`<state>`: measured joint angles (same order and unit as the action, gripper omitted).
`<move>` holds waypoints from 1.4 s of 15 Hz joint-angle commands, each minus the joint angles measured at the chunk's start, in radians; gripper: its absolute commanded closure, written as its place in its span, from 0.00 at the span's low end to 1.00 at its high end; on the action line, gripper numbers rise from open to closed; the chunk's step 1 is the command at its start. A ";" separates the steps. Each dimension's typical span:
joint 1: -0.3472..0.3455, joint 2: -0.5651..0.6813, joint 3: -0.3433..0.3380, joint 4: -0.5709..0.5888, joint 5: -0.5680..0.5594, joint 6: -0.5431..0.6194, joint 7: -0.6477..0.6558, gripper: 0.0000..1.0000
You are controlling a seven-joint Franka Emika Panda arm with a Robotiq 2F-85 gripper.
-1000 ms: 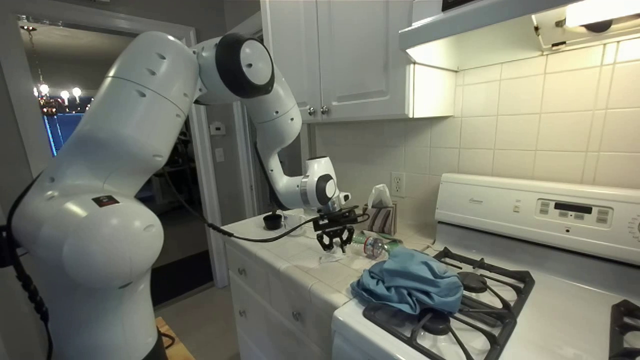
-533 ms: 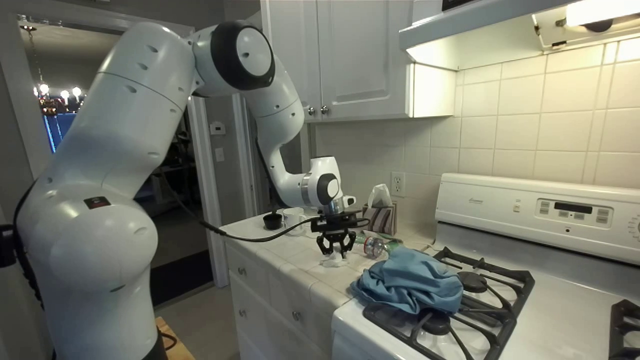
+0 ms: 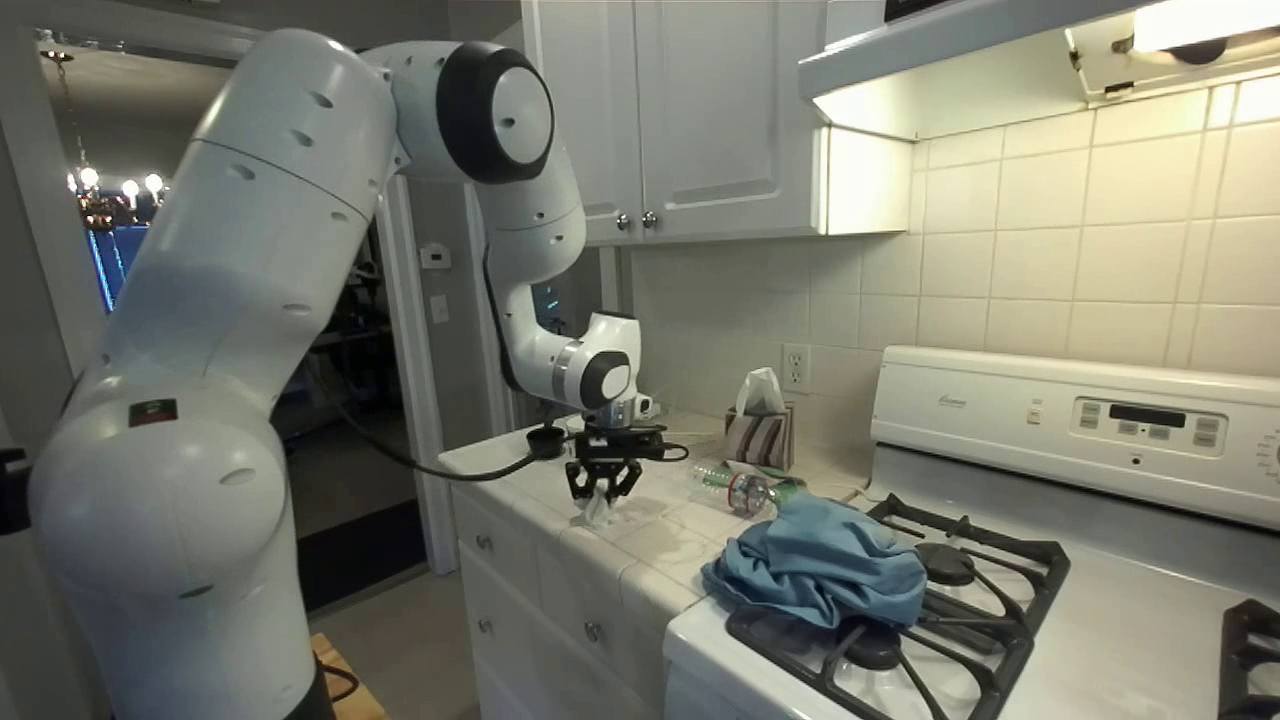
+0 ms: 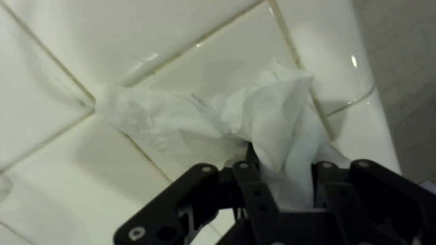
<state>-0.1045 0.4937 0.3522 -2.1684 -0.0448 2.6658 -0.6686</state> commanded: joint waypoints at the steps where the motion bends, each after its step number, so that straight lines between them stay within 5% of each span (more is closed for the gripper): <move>1: 0.020 -0.008 -0.002 -0.018 0.033 -0.014 -0.019 0.97; 8: 0.163 -0.163 -0.251 -0.219 -0.104 0.176 0.362 0.97; 15: 0.470 -0.229 -0.714 -0.277 -0.444 0.238 0.872 0.97; 18: 0.462 -0.177 -0.696 -0.233 -0.395 0.225 0.909 0.97; 21: 0.357 -0.118 -0.543 -0.202 -0.325 0.223 0.850 0.97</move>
<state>0.3112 0.3053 -0.2929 -2.4180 -0.4388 2.8955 0.2093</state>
